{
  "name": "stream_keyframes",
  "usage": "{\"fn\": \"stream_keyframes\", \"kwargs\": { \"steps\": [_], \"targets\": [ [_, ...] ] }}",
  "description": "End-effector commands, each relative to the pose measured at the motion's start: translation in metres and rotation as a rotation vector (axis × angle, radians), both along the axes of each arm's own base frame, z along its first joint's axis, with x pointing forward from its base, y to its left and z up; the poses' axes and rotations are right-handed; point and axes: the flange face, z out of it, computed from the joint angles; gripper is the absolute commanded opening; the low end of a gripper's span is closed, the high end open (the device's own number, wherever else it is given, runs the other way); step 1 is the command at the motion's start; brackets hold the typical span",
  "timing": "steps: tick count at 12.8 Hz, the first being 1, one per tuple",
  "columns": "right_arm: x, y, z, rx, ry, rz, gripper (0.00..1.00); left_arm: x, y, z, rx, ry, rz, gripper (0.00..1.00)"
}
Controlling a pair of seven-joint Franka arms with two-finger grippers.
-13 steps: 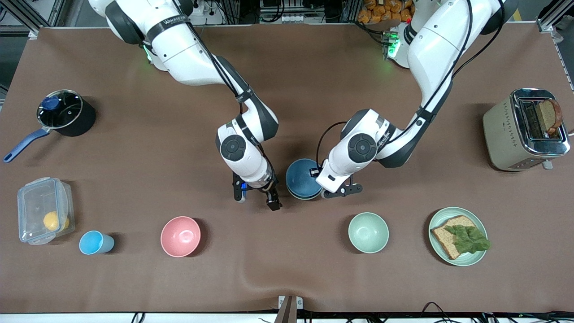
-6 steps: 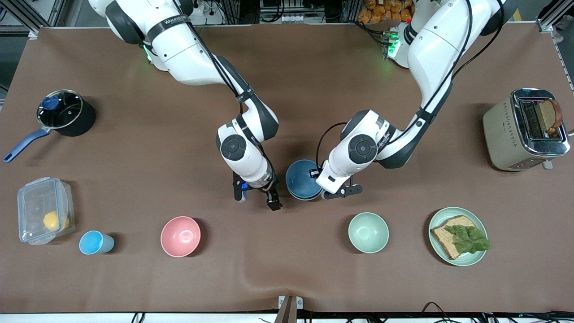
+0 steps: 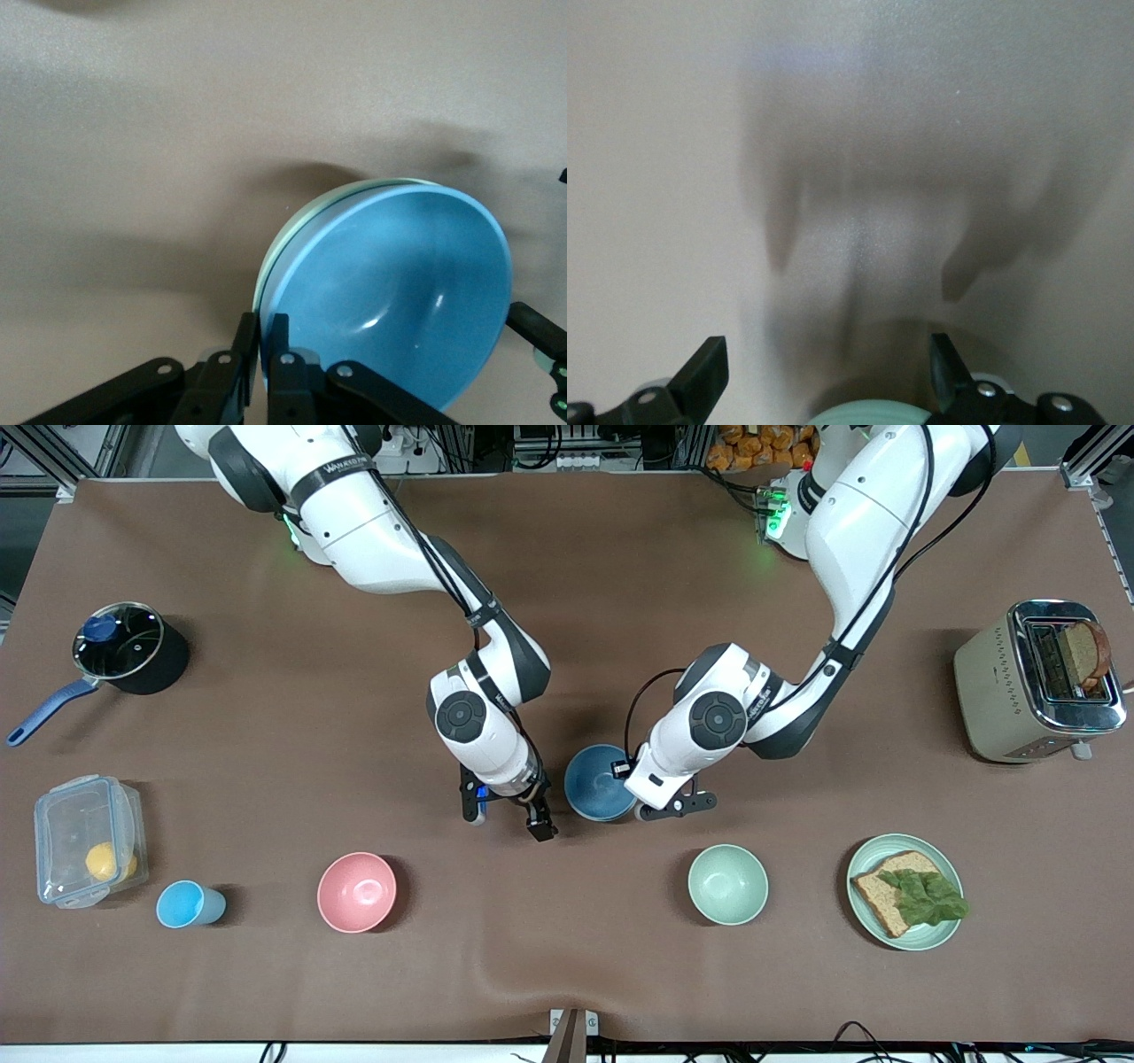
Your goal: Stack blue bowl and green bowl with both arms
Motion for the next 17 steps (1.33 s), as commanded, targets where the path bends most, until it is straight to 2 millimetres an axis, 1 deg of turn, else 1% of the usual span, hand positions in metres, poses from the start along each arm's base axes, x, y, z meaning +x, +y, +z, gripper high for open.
{"fn": "stream_keyframes", "kwargs": {
  "steps": [1,2,4,6,7,8,9,10,11,12,13,15,16,17],
  "targets": [
    [0.005,0.002,-0.003,0.015,-0.004,-0.026,1.00,0.007,-0.001,0.003,-0.002,-0.021,-0.005,0.48],
    [0.004,0.003,-0.003,0.015,-0.004,-0.025,1.00,0.009,-0.002,0.006,-0.006,-0.027,-0.002,0.61],
    [0.005,0.002,-0.003,0.015,-0.004,-0.026,1.00,0.011,-0.001,0.009,-0.008,-0.030,0.004,0.81],
    [0.005,0.001,-0.003,0.014,-0.002,-0.028,1.00,0.017,0.006,0.020,-0.010,-0.047,0.018,0.90],
    [0.006,0.000,-0.003,0.013,-0.003,-0.026,1.00,0.022,0.013,0.036,-0.012,-0.073,0.025,0.92],
    [0.009,-0.004,-0.001,0.011,-0.008,-0.021,1.00,0.029,0.024,0.057,-0.013,-0.100,0.043,0.98],
    [0.014,-0.010,0.006,0.000,-0.023,0.011,1.00,0.030,0.029,0.085,-0.010,-0.132,0.046,1.00],
    [0.021,-0.020,0.013,-0.009,-0.040,0.063,1.00,0.033,0.041,0.115,0.001,-0.157,0.053,1.00],
    [0.022,-0.024,0.015,-0.028,-0.036,0.134,1.00,0.036,0.057,0.143,0.017,-0.180,0.054,1.00],
    [0.022,-0.026,0.023,-0.044,-0.035,0.212,1.00,0.038,0.079,0.173,0.043,-0.191,0.045,1.00],
    [0.030,-0.042,0.036,-0.059,-0.037,0.294,1.00,0.037,0.102,0.204,0.073,-0.205,0.020,1.00],
    [0.045,-0.084,0.079,-0.064,-0.008,0.445,1.00,0.026,0.147,0.262,0.138,-0.209,0.013,1.00],
    [0.052,-0.103,0.100,-0.062,-0.010,0.512,1.00,0.019,0.163,0.285,0.164,-0.210,0.014,1.00],
    [0.057,-0.124,0.115,-0.059,-0.012,0.577,1.00,0.009,0.175,0.307,0.186,-0.214,0.012,1.00]
  ]
}}
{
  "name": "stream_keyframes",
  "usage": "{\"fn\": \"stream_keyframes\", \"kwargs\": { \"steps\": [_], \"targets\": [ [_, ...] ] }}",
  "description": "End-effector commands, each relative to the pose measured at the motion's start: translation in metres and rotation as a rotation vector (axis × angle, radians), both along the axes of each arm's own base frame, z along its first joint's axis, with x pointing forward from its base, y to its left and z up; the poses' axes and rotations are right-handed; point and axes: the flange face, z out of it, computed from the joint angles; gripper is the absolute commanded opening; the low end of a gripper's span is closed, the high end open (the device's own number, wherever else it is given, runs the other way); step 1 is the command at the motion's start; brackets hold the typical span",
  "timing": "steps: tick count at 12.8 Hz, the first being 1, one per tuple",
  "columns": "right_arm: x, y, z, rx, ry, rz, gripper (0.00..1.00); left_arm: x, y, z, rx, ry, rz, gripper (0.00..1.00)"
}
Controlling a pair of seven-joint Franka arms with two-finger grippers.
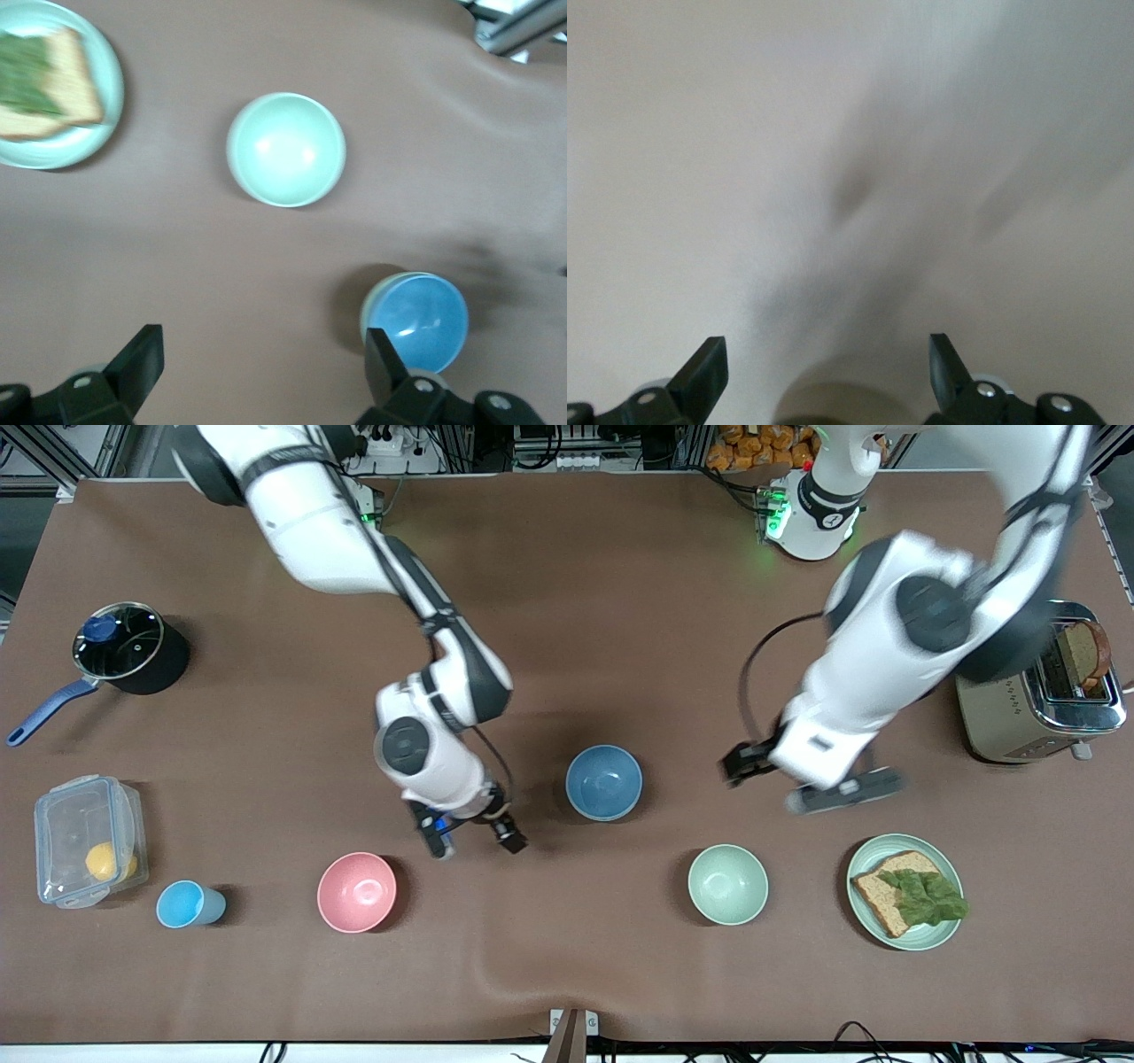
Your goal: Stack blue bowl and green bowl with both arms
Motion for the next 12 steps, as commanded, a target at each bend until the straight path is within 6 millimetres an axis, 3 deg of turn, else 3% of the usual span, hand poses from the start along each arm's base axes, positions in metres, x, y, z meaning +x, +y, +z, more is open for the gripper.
{"fn": "stream_keyframes", "kwargs": {
  "steps": [1,3,5,6,8,10,12],
  "targets": [
    [0.006,-0.056,0.057,0.020,0.012,0.193,1.00,-0.034,0.028,0.052,0.090,-0.001,-0.015,1.00],
    [0.009,-0.103,0.085,0.014,0.030,0.364,1.00,-0.048,0.051,0.078,0.118,0.008,-0.056,1.00],
    [0.006,-0.154,0.119,-0.005,0.042,0.570,1.00,-0.051,0.089,0.091,0.133,0.028,-0.096,1.00],
    [0.002,-0.190,0.143,-0.041,0.059,0.691,1.00,-0.053,0.096,0.094,0.131,0.034,-0.107,1.00],
    [-0.019,-0.235,0.191,-0.046,0.078,0.807,1.00,-0.055,0.108,0.098,0.138,0.050,-0.094,1.00],
    [-0.056,-0.259,0.244,-0.074,0.037,0.837,1.00,-0.056,0.113,0.103,0.140,0.045,-0.081,1.00],
    [-0.080,-0.273,0.289,-0.218,0.007,0.917,1.00,-0.059,0.117,0.106,0.142,0.058,-0.074,1.00]
  ]
}}
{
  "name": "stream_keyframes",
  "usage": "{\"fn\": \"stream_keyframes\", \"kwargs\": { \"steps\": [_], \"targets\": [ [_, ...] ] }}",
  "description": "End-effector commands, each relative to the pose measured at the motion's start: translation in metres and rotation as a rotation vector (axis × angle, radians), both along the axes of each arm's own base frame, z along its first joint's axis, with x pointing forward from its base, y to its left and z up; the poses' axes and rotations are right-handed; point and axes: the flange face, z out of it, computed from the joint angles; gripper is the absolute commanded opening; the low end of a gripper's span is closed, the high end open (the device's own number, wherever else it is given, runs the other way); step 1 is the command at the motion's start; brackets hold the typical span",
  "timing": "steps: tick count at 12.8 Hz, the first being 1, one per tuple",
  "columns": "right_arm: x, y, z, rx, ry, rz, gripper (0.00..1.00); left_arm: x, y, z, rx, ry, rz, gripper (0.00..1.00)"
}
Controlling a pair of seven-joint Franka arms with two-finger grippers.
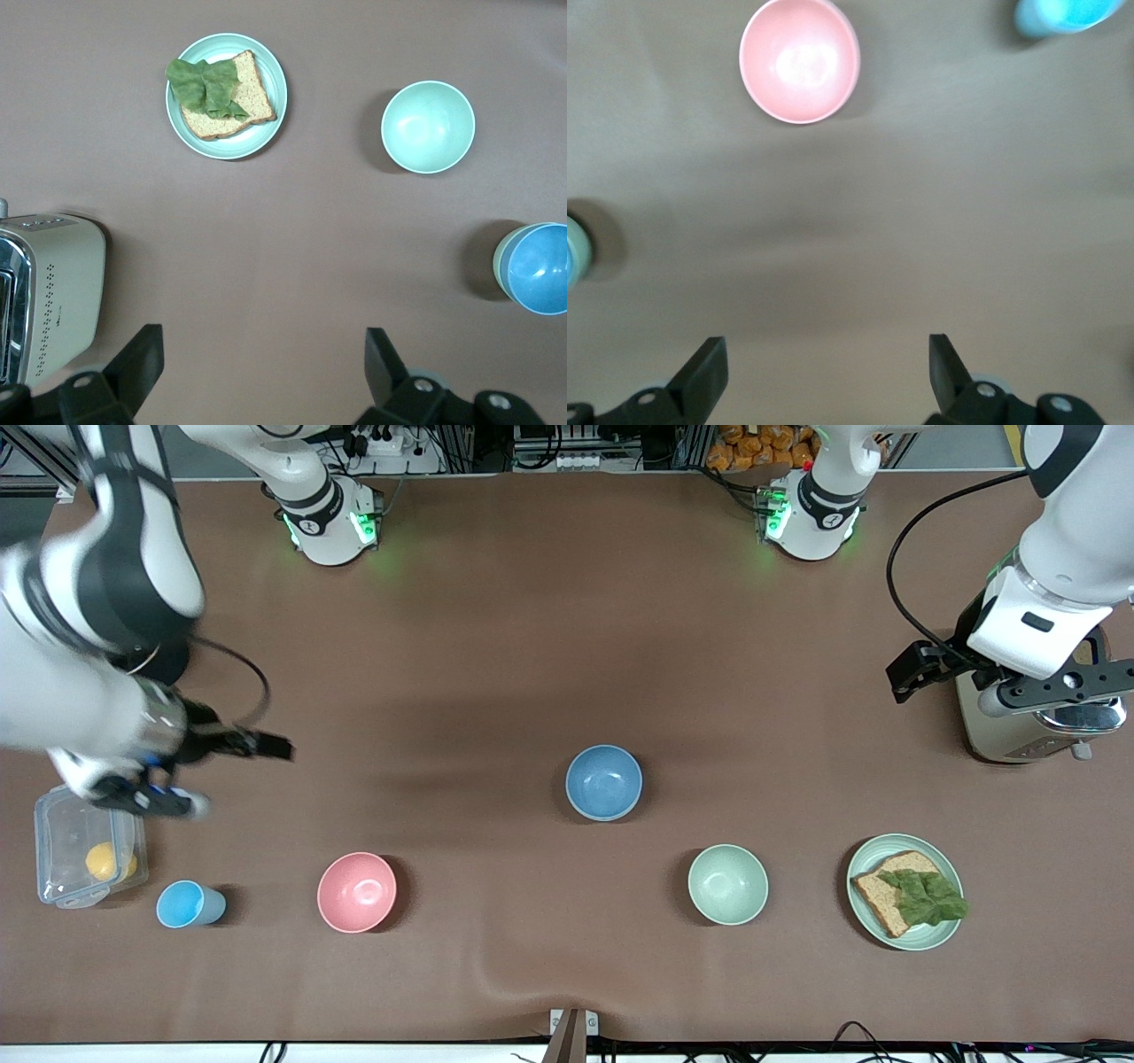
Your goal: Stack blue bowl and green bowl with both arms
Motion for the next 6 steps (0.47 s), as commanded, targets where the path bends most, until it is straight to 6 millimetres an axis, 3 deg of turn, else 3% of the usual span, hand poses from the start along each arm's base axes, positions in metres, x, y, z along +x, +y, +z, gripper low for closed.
{"fn": "stream_keyframes", "kwargs": {
  "steps": [1,3,6],
  "targets": [
    [-0.046,-0.019,0.047,-0.078,-0.058,0.052,1.00,-0.015,0.004,0.009,-0.001,0.025,-0.003,1.00],
    [-0.058,-0.046,0.068,-0.074,-0.059,0.031,1.00,-0.022,0.003,0.011,-0.019,0.063,-0.077,1.00],
    [-0.080,-0.067,0.094,-0.007,-0.034,0.015,1.00,-0.024,0.022,0.015,-0.034,0.071,-0.151,1.00]
  ]
}}
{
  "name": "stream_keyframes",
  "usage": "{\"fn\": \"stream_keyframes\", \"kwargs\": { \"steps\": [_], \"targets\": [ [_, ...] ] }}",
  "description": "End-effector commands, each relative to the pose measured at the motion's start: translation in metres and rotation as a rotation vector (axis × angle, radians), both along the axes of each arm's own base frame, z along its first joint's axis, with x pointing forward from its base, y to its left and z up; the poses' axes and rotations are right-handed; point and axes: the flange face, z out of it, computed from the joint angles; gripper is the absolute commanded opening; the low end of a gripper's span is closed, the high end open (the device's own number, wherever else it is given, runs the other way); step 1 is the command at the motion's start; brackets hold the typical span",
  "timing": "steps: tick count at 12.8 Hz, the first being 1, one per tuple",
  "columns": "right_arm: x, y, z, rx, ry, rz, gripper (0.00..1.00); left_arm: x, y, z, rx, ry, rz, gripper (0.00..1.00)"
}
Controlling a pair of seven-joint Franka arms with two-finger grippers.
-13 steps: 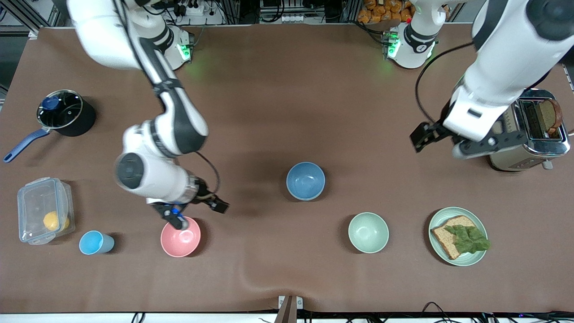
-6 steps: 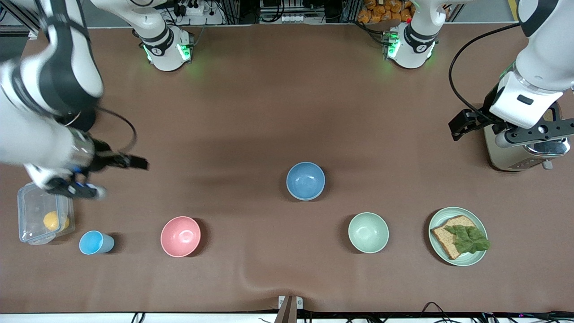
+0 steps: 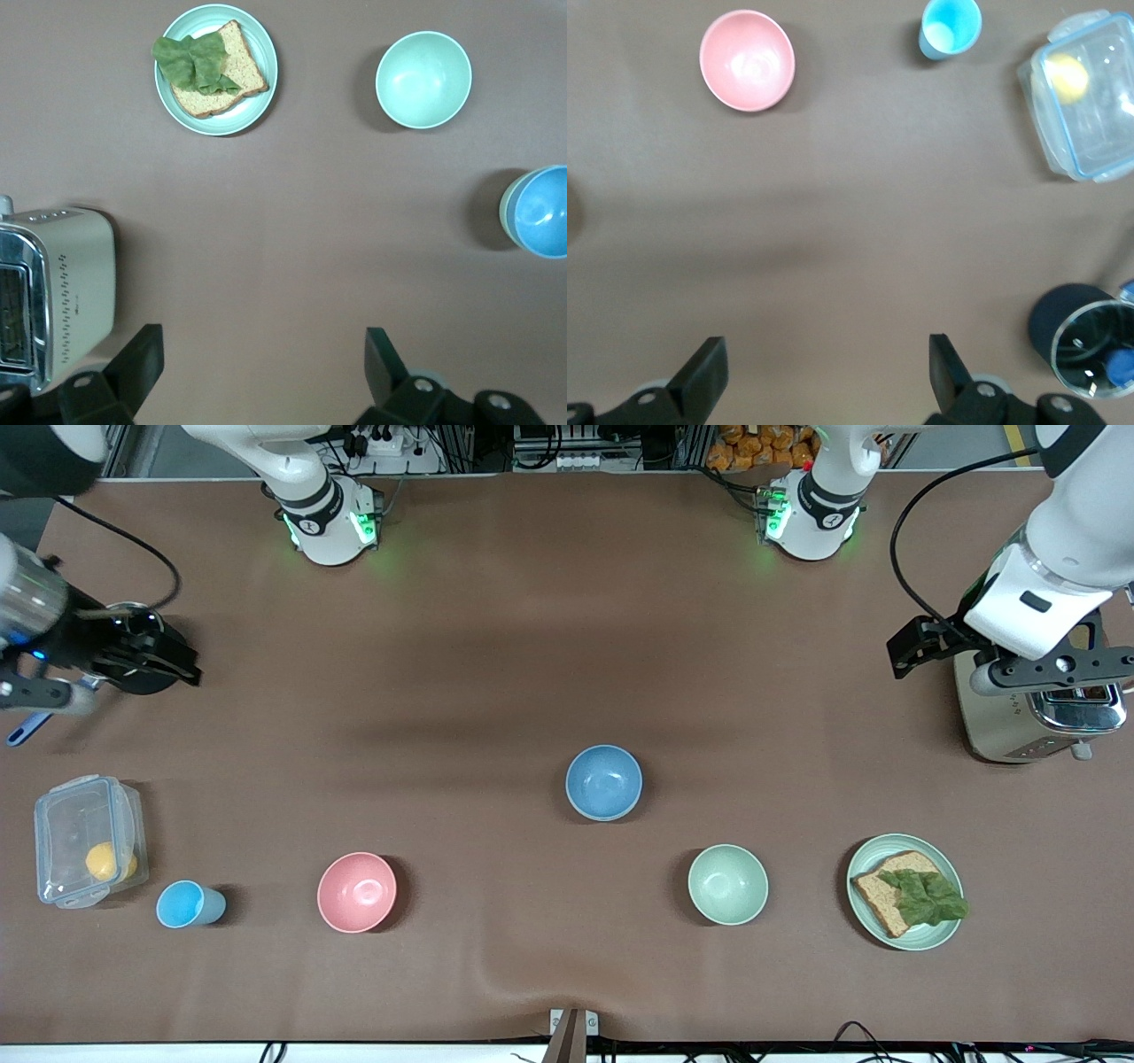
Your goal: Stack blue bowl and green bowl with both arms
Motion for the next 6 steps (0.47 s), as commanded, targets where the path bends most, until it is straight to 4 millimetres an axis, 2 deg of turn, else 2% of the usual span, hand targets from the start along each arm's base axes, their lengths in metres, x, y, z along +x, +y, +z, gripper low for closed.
{"fn": "stream_keyframes", "kwargs": {
  "steps": [1,6],
  "targets": [
    [-0.0187,-0.0136,0.0133,0.060,0.018,-0.015,1.00,-0.0104,0.0179,0.0073,-0.037,0.019,-0.049,1.00],
    [-0.0121,-0.0187,0.0121,0.055,0.009,-0.021,1.00,-0.0116,0.0253,0.0067,-0.040,0.037,-0.101,1.00]
  ]
}}
